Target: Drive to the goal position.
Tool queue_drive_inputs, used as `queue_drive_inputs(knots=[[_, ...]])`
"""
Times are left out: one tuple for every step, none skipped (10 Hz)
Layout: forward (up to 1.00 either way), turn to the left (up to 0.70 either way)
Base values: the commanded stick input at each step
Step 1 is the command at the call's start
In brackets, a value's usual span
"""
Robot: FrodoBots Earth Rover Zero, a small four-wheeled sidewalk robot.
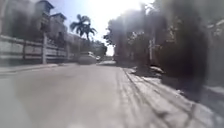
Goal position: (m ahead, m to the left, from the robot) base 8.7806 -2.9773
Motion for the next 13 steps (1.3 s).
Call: queue_drive_inputs(knots=[[1.00, 0.00], [1.00, 0.00], [1.00, 0.00], [1.00, 0.00], [1.00, 0.00], [1.00, 0.00], [1.00, 0.00], [1.00, 0.00], [1.00, 0.00], [1.00, 0.00], [1.00, 0.00], [1.00, 0.00], [1.00, -0.05]])
